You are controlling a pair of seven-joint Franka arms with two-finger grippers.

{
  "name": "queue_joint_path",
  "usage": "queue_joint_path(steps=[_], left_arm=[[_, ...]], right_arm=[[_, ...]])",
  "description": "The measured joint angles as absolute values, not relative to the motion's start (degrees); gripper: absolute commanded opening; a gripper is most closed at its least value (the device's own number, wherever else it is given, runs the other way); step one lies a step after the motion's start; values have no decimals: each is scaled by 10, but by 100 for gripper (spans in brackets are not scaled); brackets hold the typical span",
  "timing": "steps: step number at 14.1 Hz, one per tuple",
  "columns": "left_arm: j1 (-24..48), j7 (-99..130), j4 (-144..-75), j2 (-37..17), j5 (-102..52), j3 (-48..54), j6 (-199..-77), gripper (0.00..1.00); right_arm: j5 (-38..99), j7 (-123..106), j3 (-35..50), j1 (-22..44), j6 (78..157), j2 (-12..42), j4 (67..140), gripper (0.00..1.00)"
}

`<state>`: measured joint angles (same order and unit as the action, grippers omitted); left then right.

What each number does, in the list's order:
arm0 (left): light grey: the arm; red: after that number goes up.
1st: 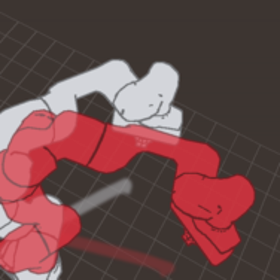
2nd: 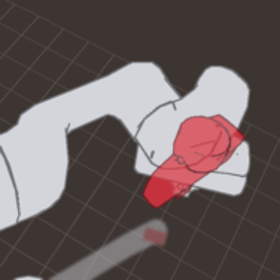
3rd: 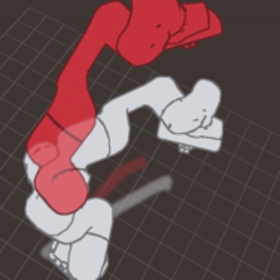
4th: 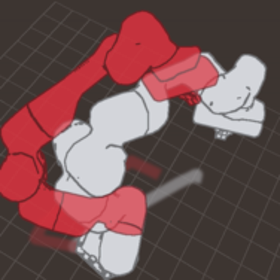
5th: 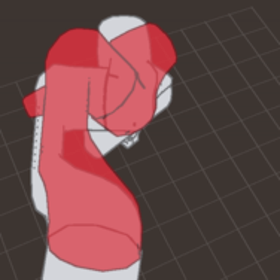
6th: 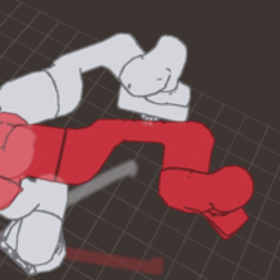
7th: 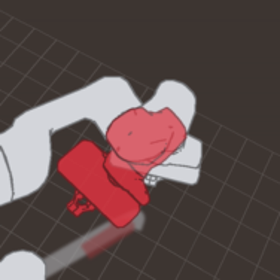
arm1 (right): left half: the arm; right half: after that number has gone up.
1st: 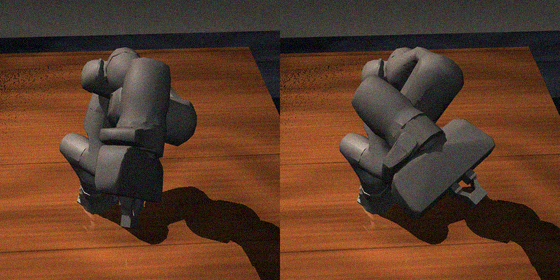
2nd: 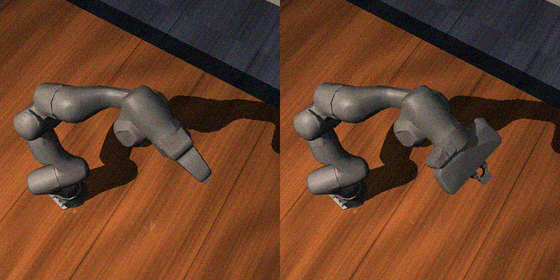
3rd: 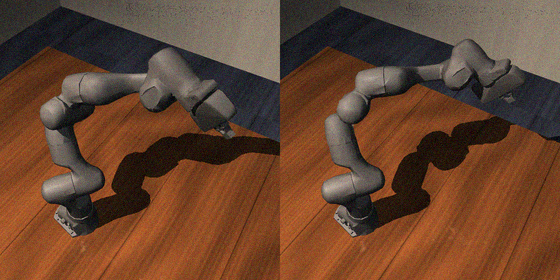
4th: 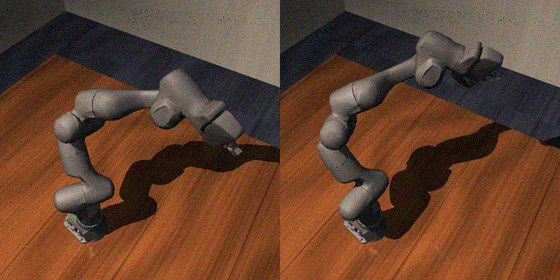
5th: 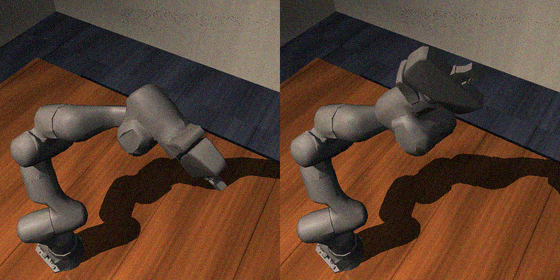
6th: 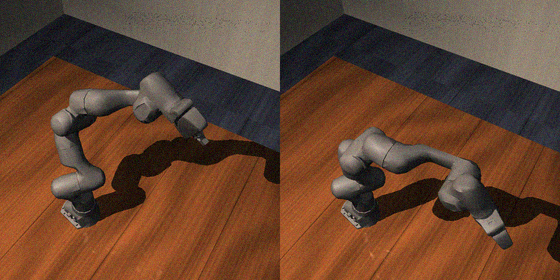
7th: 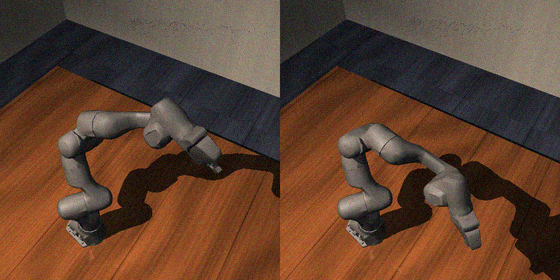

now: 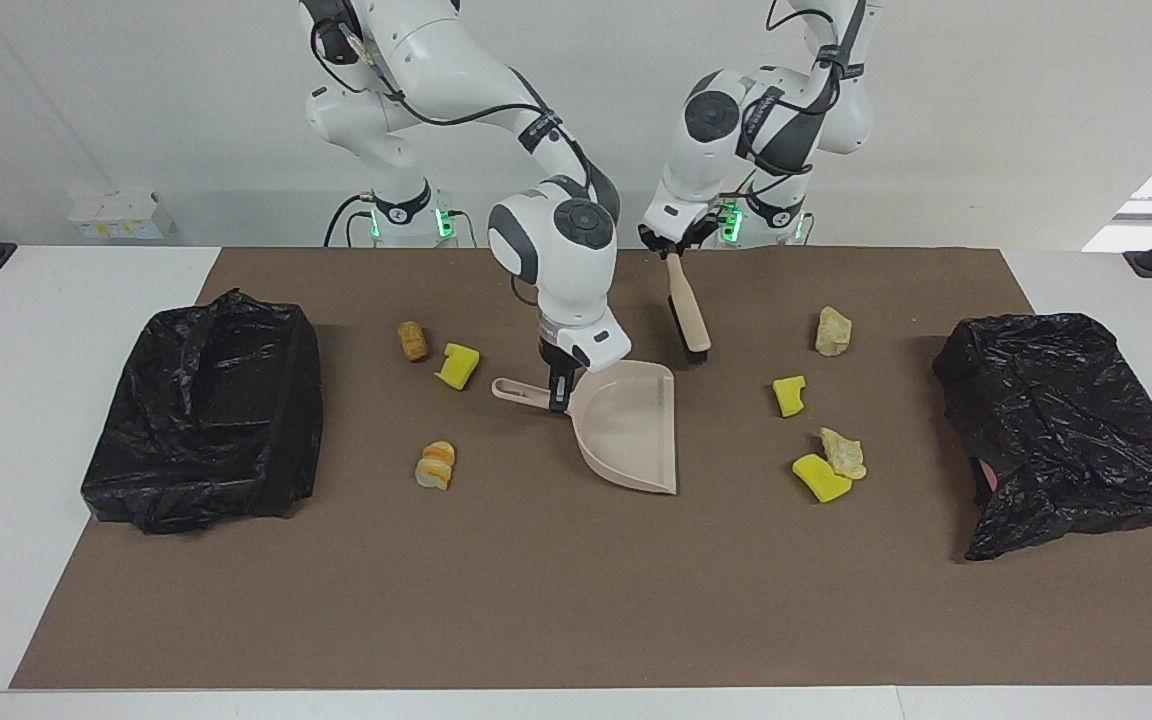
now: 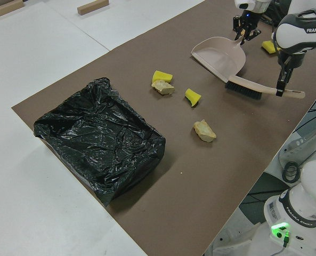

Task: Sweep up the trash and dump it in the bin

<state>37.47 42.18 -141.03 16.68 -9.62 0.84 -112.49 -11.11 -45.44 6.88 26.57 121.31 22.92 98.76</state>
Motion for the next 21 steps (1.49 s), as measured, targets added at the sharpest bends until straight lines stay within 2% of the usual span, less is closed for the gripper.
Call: queue_joint_path(steps=[2, 4, 5, 6, 7, 8, 9, 11, 15, 17, 21], left_arm=[[311, 408, -1400, 167, -75, 7, -1125, 0], [263, 404, -1385, 166, -39, 6, -1121, 0], [250, 404, -1380, 166, -22, 6, -1116, 0], [239, 404, -1378, 166, -12, 6, -1113, 0], [228, 405, -1378, 166, -9, 7, -1108, 0], [214, 406, -1378, 166, -7, 8, -1098, 0], [197, 407, -1378, 166, -7, 8, -1084, 0], [167, 411, -1378, 166, -6, 7, -1049, 0], [151, 481, -1377, 172, 27, 9, -975, 0], [136, 494, -1381, 184, 30, 9, -934, 0], [130, 501, -1431, 223, 30, 13, -917, 0]], right_arm=[[-111, -452, 69, 263, 1219, 230, 995, 57], [-111, -452, 69, 255, 1232, 230, 1000, 54], [-111, -452, 69, 252, 1240, 230, 1002, 41], [-111, -452, 69, 251, 1242, 230, 1004, 36], [-111, -452, 70, 252, 1243, 230, 1004, 26], [-111, -452, 71, 253, 1243, 230, 1004, 3], [-111, -452, 72, 254, 1242, 230, 1004, 0], [-111, -453, 72, 257, 1242, 230, 1005, 0], [-125, -453, 72, 260, 1238, 230, 1002, 0], [-151, -453, 73, 269, 1206, 229, 986, 0], [-170, -453, 73, 281, 1186, 228, 972, 0]])
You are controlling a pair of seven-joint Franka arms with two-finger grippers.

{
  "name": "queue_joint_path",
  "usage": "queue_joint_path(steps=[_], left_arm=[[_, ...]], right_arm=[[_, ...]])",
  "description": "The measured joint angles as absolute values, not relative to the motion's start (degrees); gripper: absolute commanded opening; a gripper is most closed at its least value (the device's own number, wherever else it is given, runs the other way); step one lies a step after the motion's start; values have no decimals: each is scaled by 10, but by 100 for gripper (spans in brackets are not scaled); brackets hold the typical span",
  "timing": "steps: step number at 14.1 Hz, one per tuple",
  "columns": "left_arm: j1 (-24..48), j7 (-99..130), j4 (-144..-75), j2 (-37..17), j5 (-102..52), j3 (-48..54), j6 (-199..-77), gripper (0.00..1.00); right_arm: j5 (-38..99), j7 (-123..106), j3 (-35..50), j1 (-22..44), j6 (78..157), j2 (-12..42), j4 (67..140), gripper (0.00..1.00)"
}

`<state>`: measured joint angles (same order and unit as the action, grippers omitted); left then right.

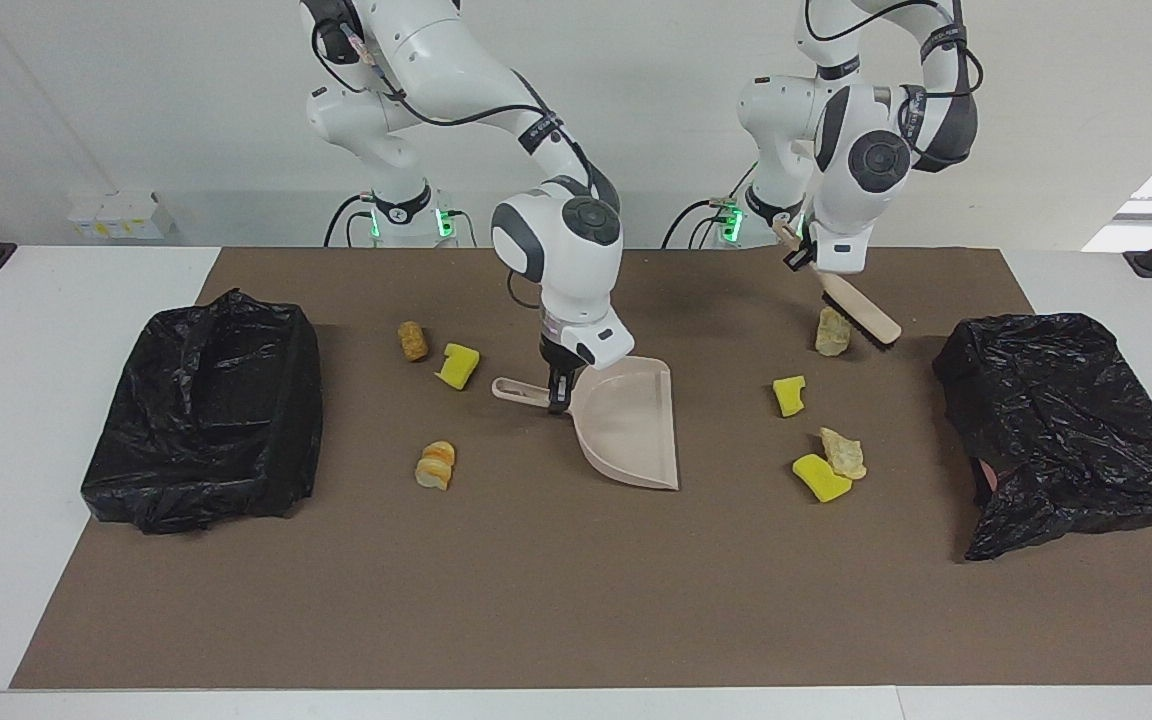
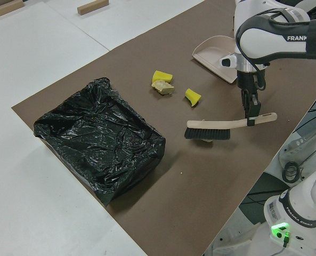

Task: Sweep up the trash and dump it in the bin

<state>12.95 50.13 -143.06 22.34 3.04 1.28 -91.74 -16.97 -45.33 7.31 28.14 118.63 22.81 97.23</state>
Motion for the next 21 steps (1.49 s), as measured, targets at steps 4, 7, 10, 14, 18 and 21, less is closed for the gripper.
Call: queue_joint_path(steps=[4, 7, 10, 14, 18, 21], left_arm=[[132, 502, -1476, 220, 19, 17, -1014, 0], [152, 502, -1469, 176, 5, 22, -1101, 0], [165, 502, -1399, 100, 2, 24, -1126, 0], [196, 472, -1323, 23, -3, 27, -1151, 0], [216, 308, -1302, 8, -17, 29, -1170, 0], [238, 225, -1302, 8, -49, 29, -1188, 0]], right_arm=[[-172, -483, 72, 281, 1186, 228, 973, 0], [-171, -540, 70, 277, 1187, 230, 973, 0], [-171, -545, 70, 273, 1188, 232, 973, 0], [-171, -545, 71, 273, 1188, 232, 973, 0], [-171, -545, 71, 273, 1188, 232, 973, 0], [-171, -545, 71, 273, 1188, 232, 973, 0]])
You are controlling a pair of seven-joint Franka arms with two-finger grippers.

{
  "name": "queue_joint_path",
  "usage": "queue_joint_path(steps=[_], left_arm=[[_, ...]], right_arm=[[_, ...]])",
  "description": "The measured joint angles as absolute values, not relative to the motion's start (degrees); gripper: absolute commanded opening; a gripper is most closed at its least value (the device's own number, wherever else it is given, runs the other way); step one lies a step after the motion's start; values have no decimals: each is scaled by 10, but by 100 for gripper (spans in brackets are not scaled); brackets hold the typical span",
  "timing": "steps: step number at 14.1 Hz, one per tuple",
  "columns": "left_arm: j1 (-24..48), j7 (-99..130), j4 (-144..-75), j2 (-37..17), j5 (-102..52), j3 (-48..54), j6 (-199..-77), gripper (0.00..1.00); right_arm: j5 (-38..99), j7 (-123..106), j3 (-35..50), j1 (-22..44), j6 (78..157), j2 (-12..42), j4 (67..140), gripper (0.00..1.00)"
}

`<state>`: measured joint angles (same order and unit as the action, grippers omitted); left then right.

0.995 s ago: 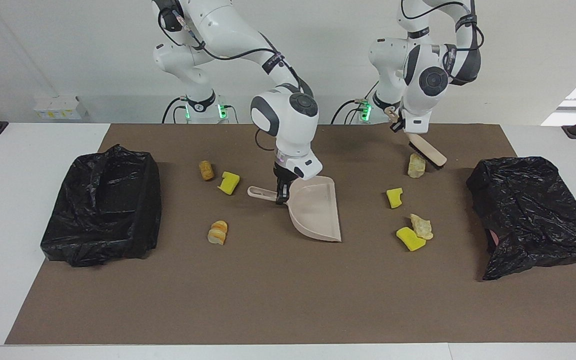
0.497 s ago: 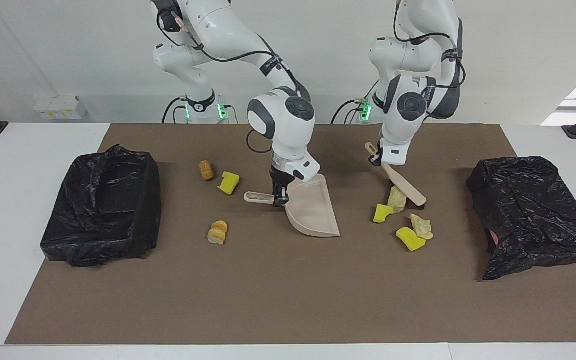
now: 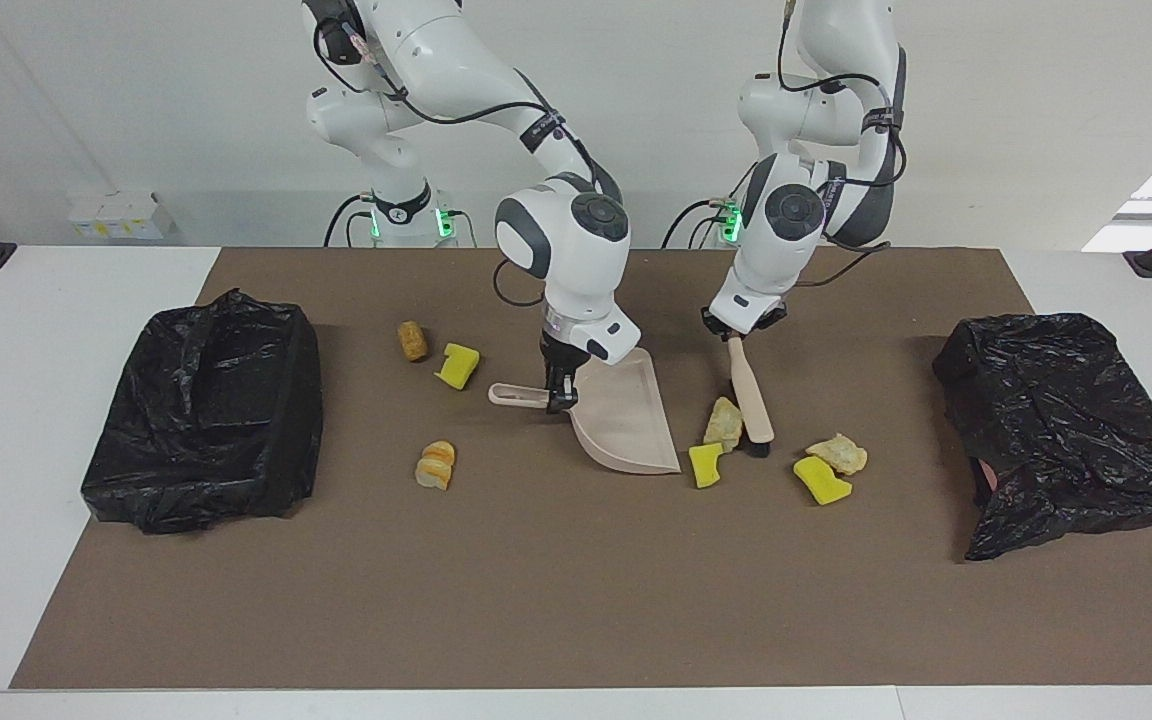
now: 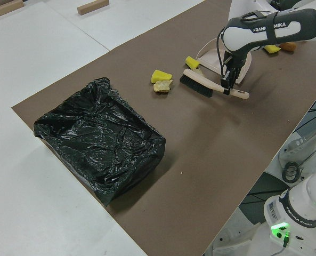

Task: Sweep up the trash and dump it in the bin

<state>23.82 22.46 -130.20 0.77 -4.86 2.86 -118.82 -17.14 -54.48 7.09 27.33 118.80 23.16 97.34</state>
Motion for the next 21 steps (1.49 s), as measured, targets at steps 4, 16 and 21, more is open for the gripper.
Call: queue_joint_path(steps=[4, 16, 21], left_arm=[[304, 209, -1301, 7, -98, 31, -1227, 0], [264, 233, -1227, 19, -90, 11, -1144, 0], [139, 150, -1223, 16, 2, 8, -1140, 0]], right_arm=[[-171, -545, 71, 273, 1188, 232, 974, 0], [-171, -545, 71, 273, 1191, 232, 973, 0], [-171, -545, 71, 273, 1191, 232, 973, 0]])
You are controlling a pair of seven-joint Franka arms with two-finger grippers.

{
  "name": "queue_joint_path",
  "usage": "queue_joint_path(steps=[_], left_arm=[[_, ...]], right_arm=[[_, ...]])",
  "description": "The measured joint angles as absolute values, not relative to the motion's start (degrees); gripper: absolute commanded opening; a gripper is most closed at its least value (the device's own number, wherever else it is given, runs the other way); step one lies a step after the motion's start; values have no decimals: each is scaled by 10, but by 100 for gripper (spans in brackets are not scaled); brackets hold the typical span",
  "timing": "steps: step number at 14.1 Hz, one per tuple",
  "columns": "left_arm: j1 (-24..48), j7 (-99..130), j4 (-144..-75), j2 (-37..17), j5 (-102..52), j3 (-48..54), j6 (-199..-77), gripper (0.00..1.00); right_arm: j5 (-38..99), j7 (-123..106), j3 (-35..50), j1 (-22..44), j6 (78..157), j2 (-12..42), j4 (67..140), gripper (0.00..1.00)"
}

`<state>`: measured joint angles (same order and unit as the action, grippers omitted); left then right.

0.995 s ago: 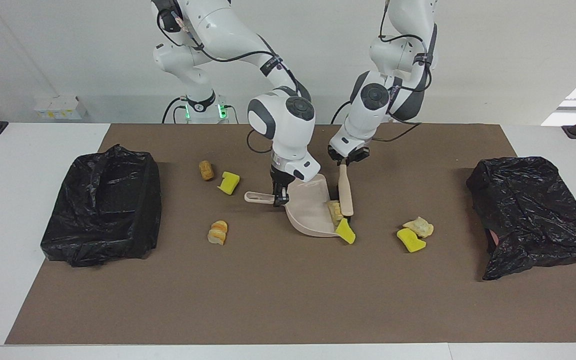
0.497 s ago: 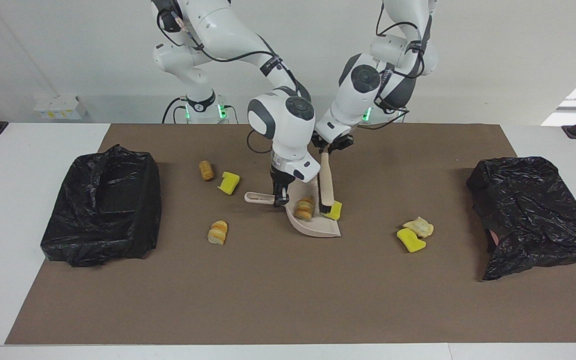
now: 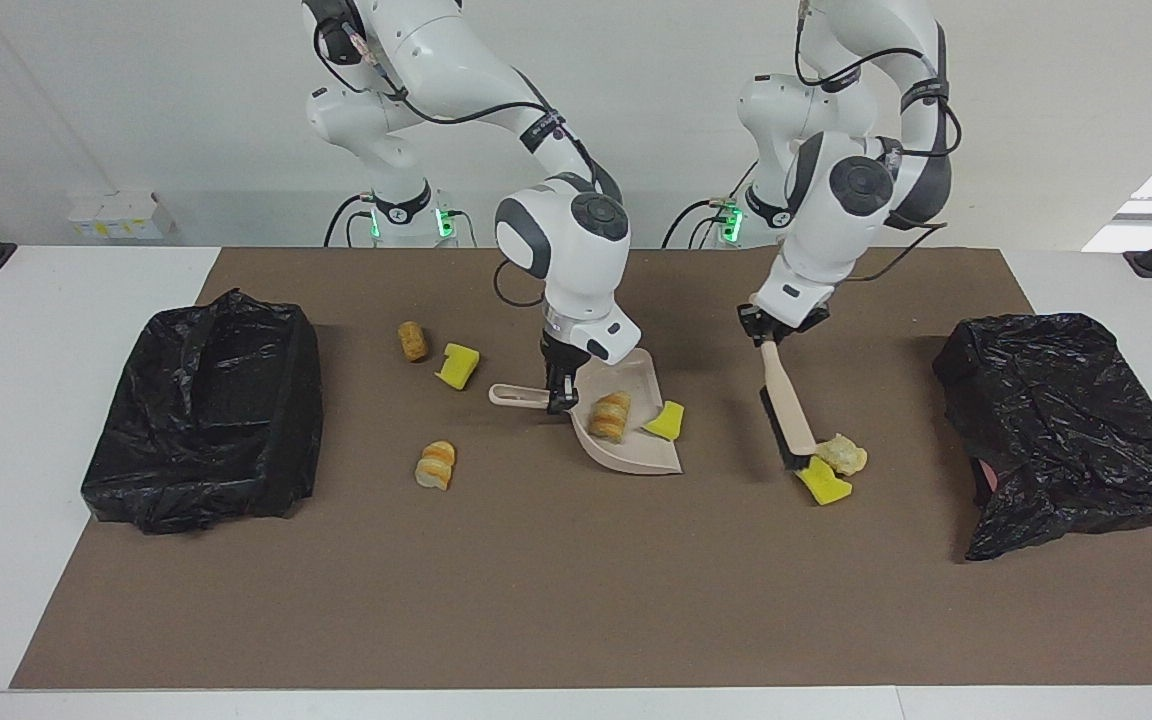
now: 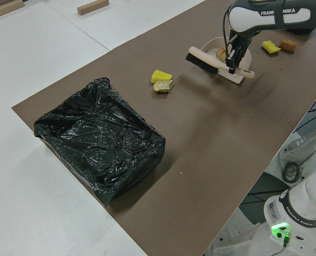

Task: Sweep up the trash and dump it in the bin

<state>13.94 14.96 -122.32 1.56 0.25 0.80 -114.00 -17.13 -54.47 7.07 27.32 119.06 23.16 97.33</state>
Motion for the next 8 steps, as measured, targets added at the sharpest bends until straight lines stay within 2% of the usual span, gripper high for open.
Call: queue_joint_path(steps=[4, 8], left_arm=[[49, 34, -1194, -11, 65, 7, -1140, 0], [35, 15, -1149, -84, 102, 13, -1141, 0]], right_arm=[[-171, -545, 71, 273, 1191, 232, 973, 0], [-171, -545, 71, 273, 1191, 232, 973, 0]])
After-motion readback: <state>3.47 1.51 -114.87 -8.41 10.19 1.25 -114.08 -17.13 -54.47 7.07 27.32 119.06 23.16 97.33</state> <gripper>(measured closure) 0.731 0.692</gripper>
